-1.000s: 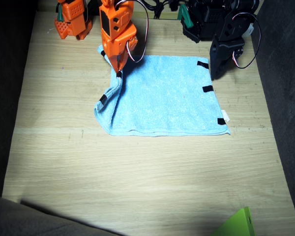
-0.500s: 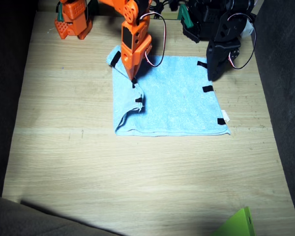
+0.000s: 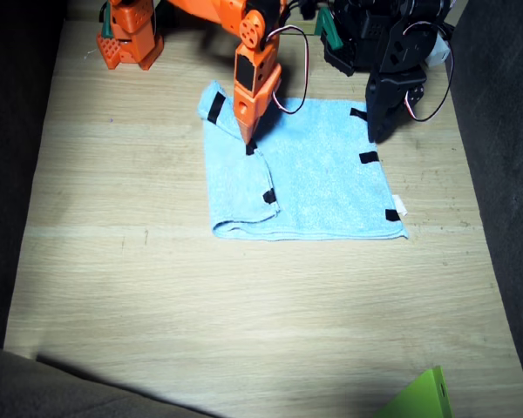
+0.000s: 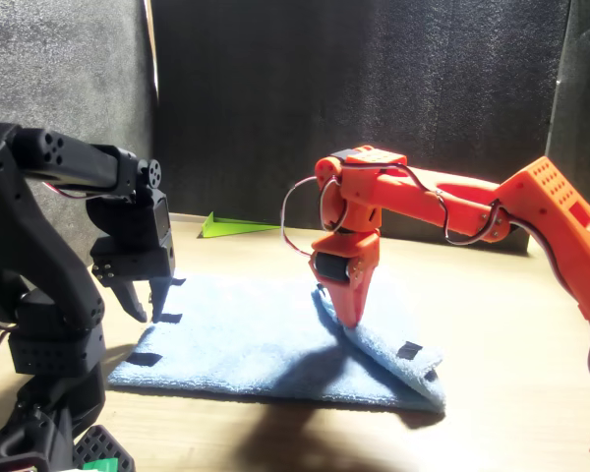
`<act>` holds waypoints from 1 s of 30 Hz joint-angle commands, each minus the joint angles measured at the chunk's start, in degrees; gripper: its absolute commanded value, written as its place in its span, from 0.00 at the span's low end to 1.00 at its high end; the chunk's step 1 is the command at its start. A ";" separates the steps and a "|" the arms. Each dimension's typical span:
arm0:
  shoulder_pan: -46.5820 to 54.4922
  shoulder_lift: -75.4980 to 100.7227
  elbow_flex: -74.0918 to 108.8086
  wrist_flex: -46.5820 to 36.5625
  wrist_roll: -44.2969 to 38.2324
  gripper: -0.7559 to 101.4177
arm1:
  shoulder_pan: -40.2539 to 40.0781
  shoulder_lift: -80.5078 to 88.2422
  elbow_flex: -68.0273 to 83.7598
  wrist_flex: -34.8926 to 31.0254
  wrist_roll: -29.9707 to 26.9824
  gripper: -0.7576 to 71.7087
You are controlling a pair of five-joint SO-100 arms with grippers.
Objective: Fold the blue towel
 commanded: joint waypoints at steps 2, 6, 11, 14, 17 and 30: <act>0.09 2.72 0.97 0.26 0.18 0.08 | -2.72 6.94 -4.04 0.62 -1.41 0.01; 0.09 2.90 1.05 0.18 0.18 0.08 | -4.04 7.21 -6.15 0.62 -3.08 0.01; 0.09 3.16 1.14 0.18 0.26 0.09 | -3.08 4.83 -7.29 0.62 -5.36 0.01; 0.09 3.25 1.14 0.18 0.26 0.09 | -1.76 1.67 -8.61 0.62 -5.98 0.01; 0.09 3.25 1.14 0.18 0.26 0.09 | -0.62 -0.88 -10.37 0.62 -6.86 0.01; -0.09 3.25 1.14 0.18 0.26 0.09 | 6.68 -12.92 -12.22 0.53 -8.44 0.07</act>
